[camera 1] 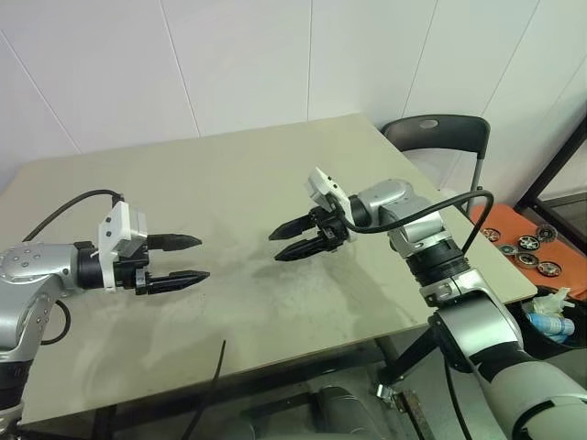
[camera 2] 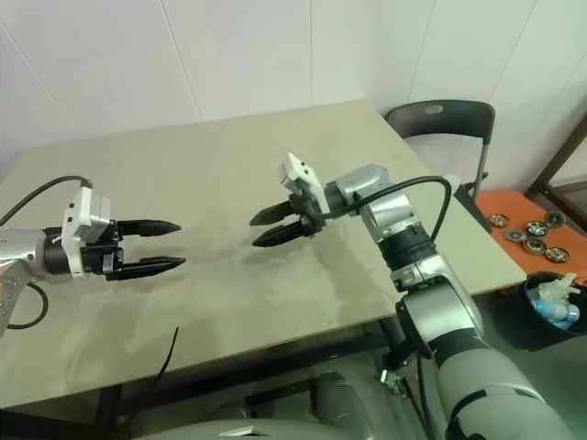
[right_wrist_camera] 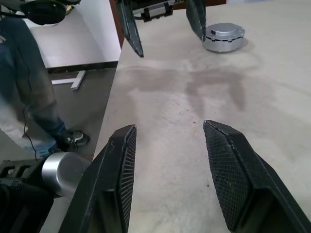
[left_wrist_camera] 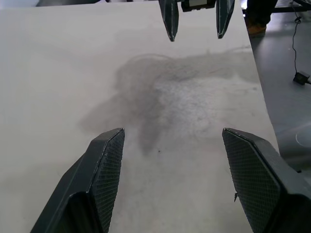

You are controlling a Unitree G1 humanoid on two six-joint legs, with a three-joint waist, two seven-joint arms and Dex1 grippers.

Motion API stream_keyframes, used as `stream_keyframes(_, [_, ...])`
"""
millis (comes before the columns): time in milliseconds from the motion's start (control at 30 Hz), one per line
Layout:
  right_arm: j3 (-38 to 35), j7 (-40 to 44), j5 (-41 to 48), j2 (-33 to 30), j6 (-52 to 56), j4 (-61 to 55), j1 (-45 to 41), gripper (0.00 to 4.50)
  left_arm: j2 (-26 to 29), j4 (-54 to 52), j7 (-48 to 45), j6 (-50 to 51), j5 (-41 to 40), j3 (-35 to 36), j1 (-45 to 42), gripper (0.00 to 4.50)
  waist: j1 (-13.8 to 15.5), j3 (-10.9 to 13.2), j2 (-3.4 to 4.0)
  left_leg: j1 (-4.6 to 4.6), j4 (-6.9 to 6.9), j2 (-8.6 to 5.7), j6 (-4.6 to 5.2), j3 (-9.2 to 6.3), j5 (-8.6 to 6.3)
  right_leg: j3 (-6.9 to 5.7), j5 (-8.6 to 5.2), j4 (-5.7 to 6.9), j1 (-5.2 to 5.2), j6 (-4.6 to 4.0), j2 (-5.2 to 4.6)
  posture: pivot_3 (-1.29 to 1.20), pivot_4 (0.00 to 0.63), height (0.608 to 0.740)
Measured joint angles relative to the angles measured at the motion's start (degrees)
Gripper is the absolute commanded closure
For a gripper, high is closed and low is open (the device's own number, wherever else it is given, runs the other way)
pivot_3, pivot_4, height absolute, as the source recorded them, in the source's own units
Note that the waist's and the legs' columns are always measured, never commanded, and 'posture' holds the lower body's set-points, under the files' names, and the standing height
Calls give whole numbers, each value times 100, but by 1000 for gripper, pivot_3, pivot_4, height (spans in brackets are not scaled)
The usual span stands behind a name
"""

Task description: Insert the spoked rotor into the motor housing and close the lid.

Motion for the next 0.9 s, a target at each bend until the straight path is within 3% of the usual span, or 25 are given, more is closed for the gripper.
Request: stream_keyframes(900, [-8, 21, 2, 139, -133, 147, -114, 2248, 59, -164, 182, 114, -124, 405, 216, 1059, -2, 0, 0, 3, 2, 0, 0, 0, 0, 0, 1, 6, 1, -1, 0, 0, 0, 740])
